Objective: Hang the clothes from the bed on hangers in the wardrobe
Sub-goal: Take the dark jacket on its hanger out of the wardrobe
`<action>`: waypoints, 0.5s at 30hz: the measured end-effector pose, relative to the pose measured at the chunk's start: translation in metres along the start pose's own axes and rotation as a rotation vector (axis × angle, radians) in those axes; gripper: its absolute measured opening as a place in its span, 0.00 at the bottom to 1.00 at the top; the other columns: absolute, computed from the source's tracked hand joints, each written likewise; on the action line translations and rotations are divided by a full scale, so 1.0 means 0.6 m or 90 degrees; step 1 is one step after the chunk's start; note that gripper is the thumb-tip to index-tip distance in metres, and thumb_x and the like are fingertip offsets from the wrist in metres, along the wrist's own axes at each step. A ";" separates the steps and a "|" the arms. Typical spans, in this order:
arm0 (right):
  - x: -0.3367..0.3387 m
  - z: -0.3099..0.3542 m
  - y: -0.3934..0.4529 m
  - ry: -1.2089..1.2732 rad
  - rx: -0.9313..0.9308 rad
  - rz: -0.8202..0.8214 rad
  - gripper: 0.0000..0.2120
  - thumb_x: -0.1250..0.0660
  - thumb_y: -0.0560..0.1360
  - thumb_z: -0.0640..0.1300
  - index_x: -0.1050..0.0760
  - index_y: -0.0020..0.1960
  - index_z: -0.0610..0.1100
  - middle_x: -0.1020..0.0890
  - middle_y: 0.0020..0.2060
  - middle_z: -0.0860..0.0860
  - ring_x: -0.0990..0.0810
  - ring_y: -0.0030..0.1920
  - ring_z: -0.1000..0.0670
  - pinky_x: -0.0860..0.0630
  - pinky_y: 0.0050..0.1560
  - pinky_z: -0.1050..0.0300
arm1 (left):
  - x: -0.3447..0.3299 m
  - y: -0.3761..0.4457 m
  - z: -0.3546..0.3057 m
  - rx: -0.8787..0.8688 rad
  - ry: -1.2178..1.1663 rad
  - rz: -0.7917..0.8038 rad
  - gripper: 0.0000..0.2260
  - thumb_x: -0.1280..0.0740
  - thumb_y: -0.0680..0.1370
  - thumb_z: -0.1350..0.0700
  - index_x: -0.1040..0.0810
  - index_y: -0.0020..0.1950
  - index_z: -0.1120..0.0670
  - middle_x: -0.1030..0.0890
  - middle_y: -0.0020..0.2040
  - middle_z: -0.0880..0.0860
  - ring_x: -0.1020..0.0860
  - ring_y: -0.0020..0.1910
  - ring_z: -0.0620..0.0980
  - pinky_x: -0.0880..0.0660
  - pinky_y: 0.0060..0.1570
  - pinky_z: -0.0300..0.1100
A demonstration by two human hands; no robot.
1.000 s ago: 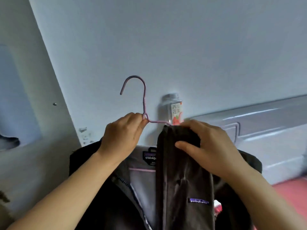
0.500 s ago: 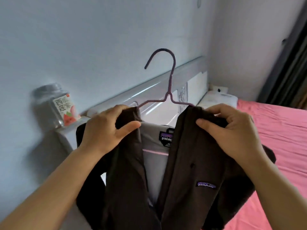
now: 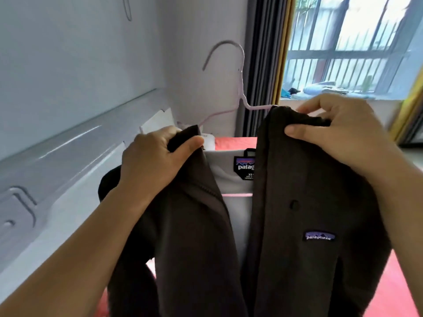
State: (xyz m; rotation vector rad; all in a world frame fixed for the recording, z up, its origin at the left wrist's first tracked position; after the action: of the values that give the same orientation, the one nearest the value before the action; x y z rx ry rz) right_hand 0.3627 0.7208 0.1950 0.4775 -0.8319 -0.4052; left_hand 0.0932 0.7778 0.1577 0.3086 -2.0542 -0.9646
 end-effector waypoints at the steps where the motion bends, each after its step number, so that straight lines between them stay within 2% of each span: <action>1: 0.003 -0.033 0.020 -0.011 -0.009 0.009 0.13 0.25 0.67 0.50 0.24 0.48 0.53 0.25 0.38 0.59 0.26 0.40 0.55 0.32 0.44 0.57 | -0.037 0.013 -0.007 0.006 -0.017 0.013 0.26 0.42 0.69 0.28 0.20 0.49 0.47 0.18 0.40 0.49 0.21 0.45 0.53 0.28 0.44 0.44; 3: -0.005 -0.118 0.065 -0.038 -0.035 0.037 0.12 0.26 0.67 0.51 0.24 0.48 0.53 0.26 0.38 0.59 0.26 0.40 0.55 0.32 0.44 0.56 | -0.134 0.038 -0.018 0.020 -0.035 0.052 0.25 0.41 0.69 0.28 0.20 0.50 0.46 0.18 0.42 0.49 0.21 0.47 0.54 0.28 0.44 0.44; 6: -0.049 -0.264 0.125 -0.086 -0.060 0.093 0.11 0.26 0.68 0.50 0.22 0.48 0.49 0.22 0.41 0.52 0.25 0.45 0.50 0.35 0.43 0.57 | -0.306 0.064 -0.010 0.065 -0.030 0.153 0.22 0.38 0.71 0.31 0.20 0.53 0.46 0.17 0.46 0.50 0.22 0.51 0.53 0.29 0.46 0.44; 8: -0.092 -0.370 0.159 -0.107 -0.078 0.139 0.09 0.27 0.70 0.49 0.21 0.46 0.46 0.22 0.41 0.50 0.25 0.45 0.49 0.38 0.41 0.58 | -0.428 0.076 0.004 0.093 -0.025 0.233 0.25 0.39 0.71 0.30 0.21 0.55 0.46 0.17 0.48 0.51 0.22 0.52 0.53 0.28 0.49 0.45; 10: -0.140 -0.485 0.192 -0.117 -0.106 0.182 0.08 0.28 0.70 0.51 0.23 0.42 0.48 0.23 0.38 0.51 0.26 0.43 0.49 0.39 0.39 0.57 | -0.552 0.085 0.021 0.120 -0.050 0.307 0.28 0.41 0.70 0.28 0.22 0.57 0.48 0.17 0.49 0.51 0.21 0.52 0.54 0.26 0.51 0.47; 12: -0.190 -0.598 0.219 -0.107 -0.144 0.211 0.09 0.28 0.70 0.52 0.26 0.39 0.49 0.25 0.34 0.53 0.26 0.41 0.49 0.38 0.38 0.56 | -0.663 0.089 0.040 0.152 -0.087 0.377 0.23 0.39 0.73 0.34 0.23 0.58 0.49 0.18 0.51 0.51 0.21 0.54 0.53 0.27 0.53 0.47; 15: -0.268 -0.752 0.253 -0.071 -0.184 0.232 0.10 0.28 0.70 0.50 0.28 0.36 0.49 0.28 0.30 0.55 0.27 0.38 0.49 0.39 0.36 0.55 | -0.819 0.091 0.072 0.185 -0.109 0.450 0.16 0.34 0.77 0.48 0.26 0.63 0.51 0.21 0.59 0.50 0.25 0.60 0.50 0.30 0.61 0.45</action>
State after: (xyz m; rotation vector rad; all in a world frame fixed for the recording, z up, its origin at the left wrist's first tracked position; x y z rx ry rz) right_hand 0.6391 1.0377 -0.0801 0.0318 -0.9297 -0.2104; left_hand 0.3753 1.0913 -0.1037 -0.3540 -2.2123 -0.2670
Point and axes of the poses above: each hand's wrist, its own y-axis towards the middle knuckle, its own x-axis out of the back of the hand, z = x × y, the point moved 9 cm from there along y, towards the middle knuckle
